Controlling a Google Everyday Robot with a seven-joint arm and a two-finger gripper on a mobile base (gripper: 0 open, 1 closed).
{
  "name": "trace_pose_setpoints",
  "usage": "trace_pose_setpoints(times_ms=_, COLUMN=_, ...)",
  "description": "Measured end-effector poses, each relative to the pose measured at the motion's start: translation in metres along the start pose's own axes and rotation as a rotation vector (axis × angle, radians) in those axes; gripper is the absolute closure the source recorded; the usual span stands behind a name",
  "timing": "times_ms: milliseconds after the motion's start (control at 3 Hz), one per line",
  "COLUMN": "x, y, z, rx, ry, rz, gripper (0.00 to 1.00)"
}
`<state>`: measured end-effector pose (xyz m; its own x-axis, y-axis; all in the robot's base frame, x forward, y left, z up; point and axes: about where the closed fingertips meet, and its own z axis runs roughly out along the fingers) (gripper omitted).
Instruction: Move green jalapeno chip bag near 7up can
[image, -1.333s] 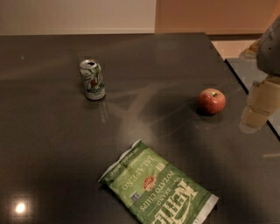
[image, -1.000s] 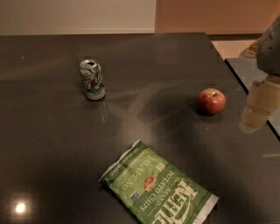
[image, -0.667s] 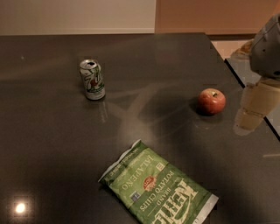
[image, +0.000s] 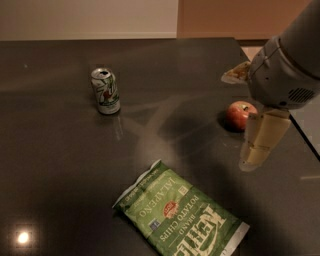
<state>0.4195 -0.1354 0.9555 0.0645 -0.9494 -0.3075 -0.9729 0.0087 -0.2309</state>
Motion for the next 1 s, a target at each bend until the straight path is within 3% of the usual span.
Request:
trace_pose_setpoints(times_ms=667, x=-0.047, y=0.039, z=0.057, rx=-0.165, ry=-0.118, rz=-0.209, gripper=0.00)
trace_pose_setpoints(times_ms=1000, x=-0.055, y=0.049, z=0.073, rx=-0.190, ry=-0.119, rz=-0.266, gripper=0.00)
